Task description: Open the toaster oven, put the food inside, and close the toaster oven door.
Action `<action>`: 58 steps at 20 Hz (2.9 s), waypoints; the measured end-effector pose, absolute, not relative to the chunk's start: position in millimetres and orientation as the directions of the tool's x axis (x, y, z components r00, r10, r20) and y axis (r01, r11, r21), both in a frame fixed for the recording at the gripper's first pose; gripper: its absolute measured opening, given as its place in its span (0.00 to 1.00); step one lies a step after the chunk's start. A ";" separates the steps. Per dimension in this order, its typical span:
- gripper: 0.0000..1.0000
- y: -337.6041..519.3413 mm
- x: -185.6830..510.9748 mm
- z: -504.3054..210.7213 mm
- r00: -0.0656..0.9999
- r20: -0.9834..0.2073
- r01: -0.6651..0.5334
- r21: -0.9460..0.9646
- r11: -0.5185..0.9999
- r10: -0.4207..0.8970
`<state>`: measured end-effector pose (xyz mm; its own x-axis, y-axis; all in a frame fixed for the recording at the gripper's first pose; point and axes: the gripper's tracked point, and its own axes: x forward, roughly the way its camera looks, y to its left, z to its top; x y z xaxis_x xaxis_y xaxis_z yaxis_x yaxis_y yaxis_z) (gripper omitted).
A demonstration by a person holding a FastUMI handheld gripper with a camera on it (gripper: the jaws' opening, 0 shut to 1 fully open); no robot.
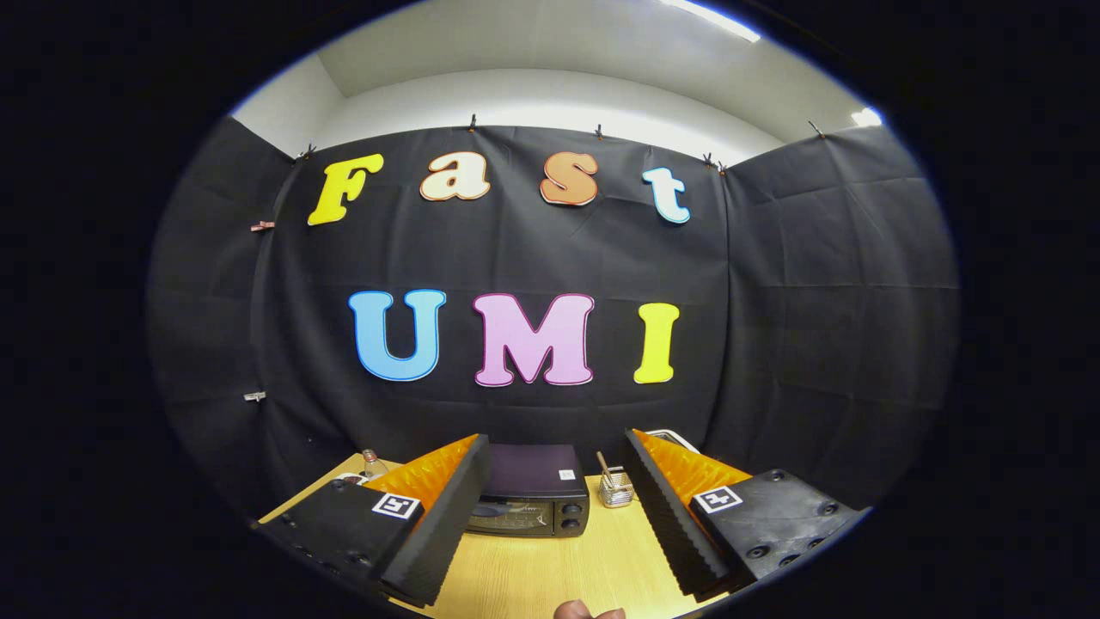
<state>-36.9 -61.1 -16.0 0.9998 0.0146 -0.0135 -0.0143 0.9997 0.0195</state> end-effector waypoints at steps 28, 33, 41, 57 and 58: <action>0.99 -60.2 -24.3 -20.0 1.000 -0.021 -0.018 0.049 0.999 0.019; 0.99 -60.6 -21.8 -23.9 0.999 -0.030 -0.018 0.049 0.999 0.020; 0.99 -58.5 -21.4 -19.7 0.999 -0.020 -0.026 0.041 0.999 0.027; 0.99 -58.3 -28.8 -19.8 1.000 -0.015 -0.026 0.039 0.999 0.027; 0.99 -58.2 -29.2 -20.4 0.999 -0.016 -0.027 0.039 0.999 0.028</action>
